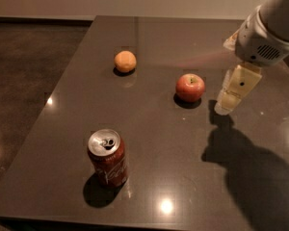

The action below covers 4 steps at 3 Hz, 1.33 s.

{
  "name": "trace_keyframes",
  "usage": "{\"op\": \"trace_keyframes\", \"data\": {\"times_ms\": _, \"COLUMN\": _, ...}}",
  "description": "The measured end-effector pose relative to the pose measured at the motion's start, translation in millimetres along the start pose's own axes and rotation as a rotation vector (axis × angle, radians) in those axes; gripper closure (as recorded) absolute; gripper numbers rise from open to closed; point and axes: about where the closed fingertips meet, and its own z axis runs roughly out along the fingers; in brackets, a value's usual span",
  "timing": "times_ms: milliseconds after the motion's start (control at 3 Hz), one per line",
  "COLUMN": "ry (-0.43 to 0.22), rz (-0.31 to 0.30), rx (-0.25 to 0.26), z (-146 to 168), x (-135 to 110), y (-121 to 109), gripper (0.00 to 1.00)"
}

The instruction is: Move apple near orange

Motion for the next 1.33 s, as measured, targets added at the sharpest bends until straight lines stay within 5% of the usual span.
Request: {"op": "trace_keyframes", "data": {"times_ms": 1333, "ry": -0.115, "rz": 0.008, "rx": -0.115, "z": 86, "x": -33, "y": -33, "gripper": 0.00}}
